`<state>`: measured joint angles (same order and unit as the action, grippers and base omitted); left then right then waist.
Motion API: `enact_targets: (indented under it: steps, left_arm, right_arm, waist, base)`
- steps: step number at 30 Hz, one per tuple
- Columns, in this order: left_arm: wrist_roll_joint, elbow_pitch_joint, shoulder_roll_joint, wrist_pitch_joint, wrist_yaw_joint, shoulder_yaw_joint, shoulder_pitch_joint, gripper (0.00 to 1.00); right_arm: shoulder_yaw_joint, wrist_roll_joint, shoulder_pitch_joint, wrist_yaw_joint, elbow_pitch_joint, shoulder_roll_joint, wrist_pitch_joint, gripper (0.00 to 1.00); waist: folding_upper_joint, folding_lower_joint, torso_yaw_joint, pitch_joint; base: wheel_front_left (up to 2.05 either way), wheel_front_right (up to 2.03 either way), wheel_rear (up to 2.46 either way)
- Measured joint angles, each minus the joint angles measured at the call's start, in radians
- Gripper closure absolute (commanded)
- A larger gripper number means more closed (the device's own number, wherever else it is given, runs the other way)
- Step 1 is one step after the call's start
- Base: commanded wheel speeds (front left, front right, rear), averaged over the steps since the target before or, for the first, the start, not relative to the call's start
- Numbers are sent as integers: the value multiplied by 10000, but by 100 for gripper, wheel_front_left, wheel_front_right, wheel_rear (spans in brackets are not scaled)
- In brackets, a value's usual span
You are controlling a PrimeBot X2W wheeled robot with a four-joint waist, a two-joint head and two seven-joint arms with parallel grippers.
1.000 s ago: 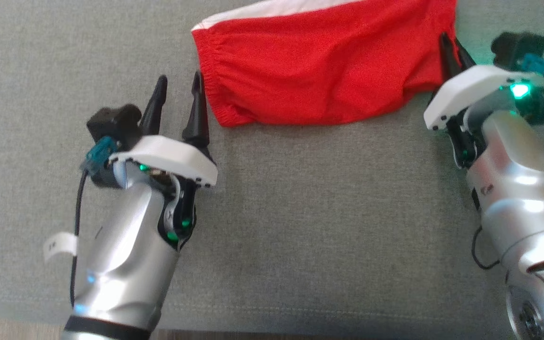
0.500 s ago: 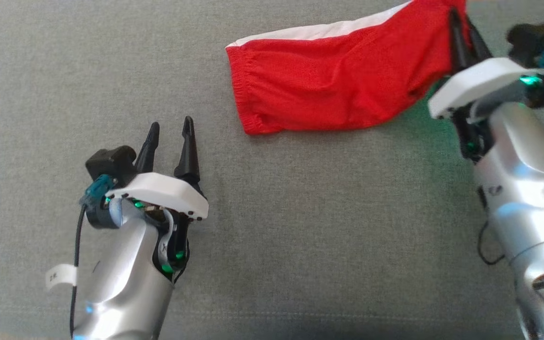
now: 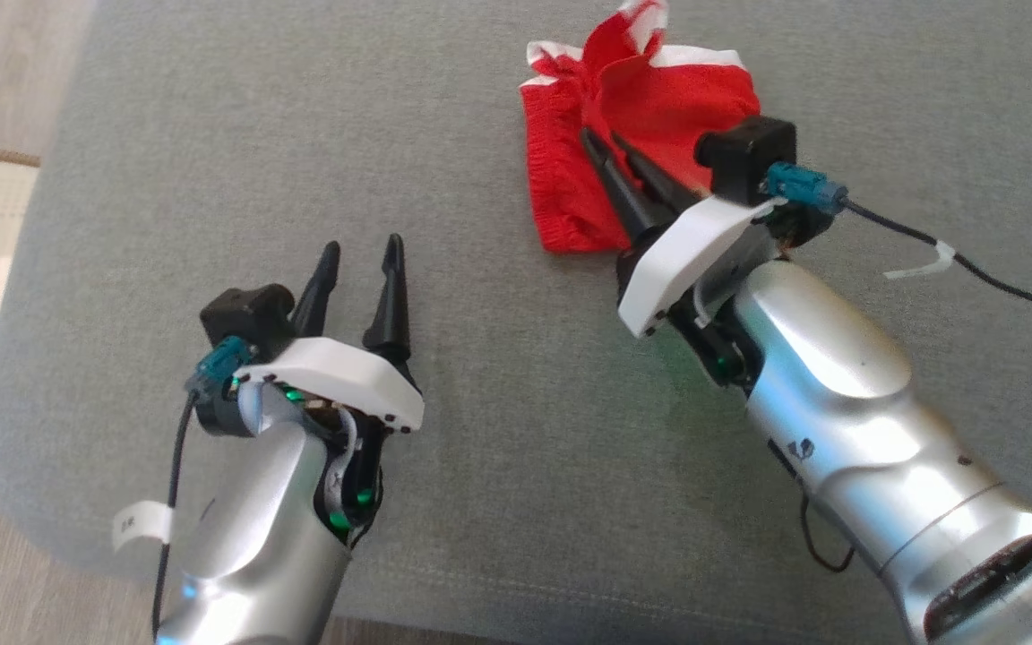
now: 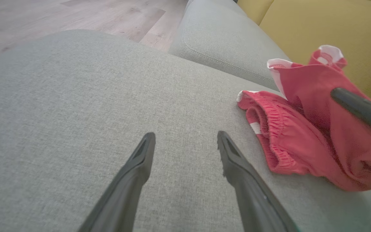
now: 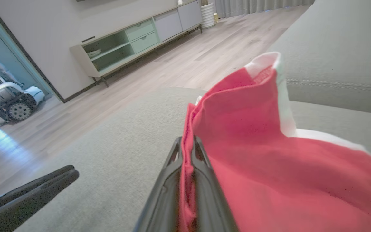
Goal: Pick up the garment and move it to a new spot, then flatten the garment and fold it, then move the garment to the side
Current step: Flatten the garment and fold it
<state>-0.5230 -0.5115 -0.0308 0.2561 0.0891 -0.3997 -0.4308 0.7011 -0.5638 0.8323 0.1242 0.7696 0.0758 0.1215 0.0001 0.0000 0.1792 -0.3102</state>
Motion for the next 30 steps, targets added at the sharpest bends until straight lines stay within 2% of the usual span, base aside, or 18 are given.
enact_targets:
  steps: [1, 6, 10, 15, 19, 23, 30]
  left_arm:
    - [-6, 0, 2, 0, 2, -77, 2, 0]
    - [-2, -2, -6, 0, 94, -98, 11, 0]
    - [213, 27, -2, 0, 201, -12, 20, 0]
    - [656, 199, -2, 0, 349, 360, 170, 0]
    - [1047, 280, -4, 0, 401, 704, 211, 0]
    - [1319, 336, -2, 0, 395, 1003, 243, 0]
    - [1728, 364, 0, 0, 330, 1323, 710, 0]
  right_arm:
    - [136, -222, -35, 0, -17, 0, 8, 0]
    - [759, -1020, -43, 0, -207, -35, 428, 0]
    - [378, -1039, -36, 0, 150, -36, 1045, 0]
    - [-1388, -61, -44, 0, 725, -13, 1281, 0]
    - [-3396, 1290, -334, 0, 144, 84, 1296, 0]
    - [-4964, 2336, -1528, 0, -286, 94, 1296, 0]
    - [-6454, 3331, -2825, 0, -957, -56, 1296, 0]
  waist:
    - [0, 0, 79, -7]
    - [0, 0, 213, -31]
    - [0, 0, 23, 13]
    - [0, 0, -374, 81]
    - [0, 0, -716, 127]
    - [0, 0, -1012, 225]
    - [0, 0, -1364, 522]
  base:
    - [0, 0, 0]
    - [0, 0, 0]
    - [0, 0, 0]
    - [0, 0, 0]
    - [0, 0, 0]
    - [0, 0, 0]
    - [0, 0, 0]
